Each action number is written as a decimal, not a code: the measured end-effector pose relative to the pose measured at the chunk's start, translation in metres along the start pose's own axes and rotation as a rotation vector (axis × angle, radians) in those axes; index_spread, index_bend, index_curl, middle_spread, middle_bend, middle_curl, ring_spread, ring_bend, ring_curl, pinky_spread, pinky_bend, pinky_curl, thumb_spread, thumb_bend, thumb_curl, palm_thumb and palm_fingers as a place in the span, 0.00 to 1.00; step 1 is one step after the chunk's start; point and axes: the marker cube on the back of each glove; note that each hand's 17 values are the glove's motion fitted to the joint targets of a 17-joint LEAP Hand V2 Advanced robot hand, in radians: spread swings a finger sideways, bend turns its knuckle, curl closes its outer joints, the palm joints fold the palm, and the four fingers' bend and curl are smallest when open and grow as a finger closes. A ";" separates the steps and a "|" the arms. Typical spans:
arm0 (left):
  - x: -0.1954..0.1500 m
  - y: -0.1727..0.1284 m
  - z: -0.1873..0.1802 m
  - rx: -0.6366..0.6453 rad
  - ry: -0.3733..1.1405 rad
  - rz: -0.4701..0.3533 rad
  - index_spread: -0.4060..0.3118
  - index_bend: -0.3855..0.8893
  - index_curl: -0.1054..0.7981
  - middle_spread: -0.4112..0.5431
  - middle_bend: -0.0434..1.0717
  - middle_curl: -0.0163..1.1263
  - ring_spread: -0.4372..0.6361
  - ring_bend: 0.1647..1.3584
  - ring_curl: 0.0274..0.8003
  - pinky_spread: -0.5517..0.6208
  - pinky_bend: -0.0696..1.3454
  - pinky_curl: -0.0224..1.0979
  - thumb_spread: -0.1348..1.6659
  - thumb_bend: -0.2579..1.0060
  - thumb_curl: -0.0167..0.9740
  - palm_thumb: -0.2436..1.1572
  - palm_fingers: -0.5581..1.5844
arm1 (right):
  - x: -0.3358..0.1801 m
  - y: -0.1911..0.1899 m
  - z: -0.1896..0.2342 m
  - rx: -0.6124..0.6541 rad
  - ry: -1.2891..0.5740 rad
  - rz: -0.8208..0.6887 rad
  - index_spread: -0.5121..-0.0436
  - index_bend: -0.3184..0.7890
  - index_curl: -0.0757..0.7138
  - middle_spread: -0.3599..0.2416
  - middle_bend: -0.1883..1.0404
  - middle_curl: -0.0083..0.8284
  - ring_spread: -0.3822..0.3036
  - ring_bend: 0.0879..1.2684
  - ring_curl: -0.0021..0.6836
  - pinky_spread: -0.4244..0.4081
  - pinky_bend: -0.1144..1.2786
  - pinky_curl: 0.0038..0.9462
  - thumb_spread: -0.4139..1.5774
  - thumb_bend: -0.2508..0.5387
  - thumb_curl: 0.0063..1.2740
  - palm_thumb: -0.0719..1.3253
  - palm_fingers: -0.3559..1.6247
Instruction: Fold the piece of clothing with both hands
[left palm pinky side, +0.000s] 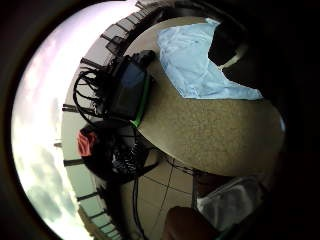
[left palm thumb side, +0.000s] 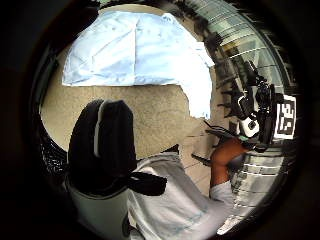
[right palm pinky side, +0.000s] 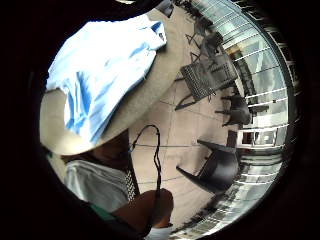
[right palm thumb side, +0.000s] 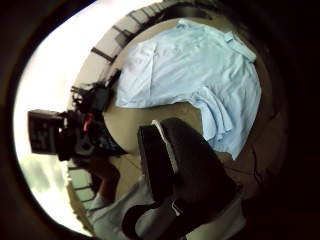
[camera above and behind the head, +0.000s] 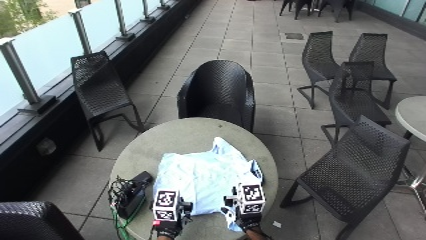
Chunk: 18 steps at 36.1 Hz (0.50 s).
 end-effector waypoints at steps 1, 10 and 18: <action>-0.001 -0.002 0.004 0.005 -0.003 -0.004 0.44 0.42 0.33 0.46 0.19 0.20 0.53 0.33 0.30 0.64 0.39 0.28 0.73 0.30 0.19 0.35 0.48 | 0.001 -0.002 0.005 -0.007 0.002 0.002 0.32 0.42 0.35 0.56 0.34 0.26 0.76 0.10 0.18 0.81 0.36 0.24 0.77 0.43 0.10 0.25 0.27; -0.016 -0.029 0.060 -0.042 0.004 -0.033 0.44 0.41 0.37 0.46 0.19 0.23 0.53 0.35 0.33 0.64 0.39 0.31 0.76 0.27 0.23 0.36 0.47 | 0.009 -0.017 0.058 -0.176 0.032 0.006 0.31 0.41 0.38 0.56 0.33 0.30 0.77 0.11 0.23 0.82 0.37 0.27 0.79 0.38 0.13 0.26 0.26; -0.032 -0.056 0.101 -0.083 -0.065 -0.033 0.44 0.45 0.41 0.44 0.20 0.25 0.49 0.36 0.34 0.64 0.36 0.32 0.76 0.28 0.28 0.43 0.49 | 0.019 -0.040 0.101 -0.287 0.034 -0.017 0.34 0.34 0.32 0.55 0.28 0.30 0.66 0.23 0.30 0.71 0.54 0.35 0.76 0.38 0.17 0.34 0.31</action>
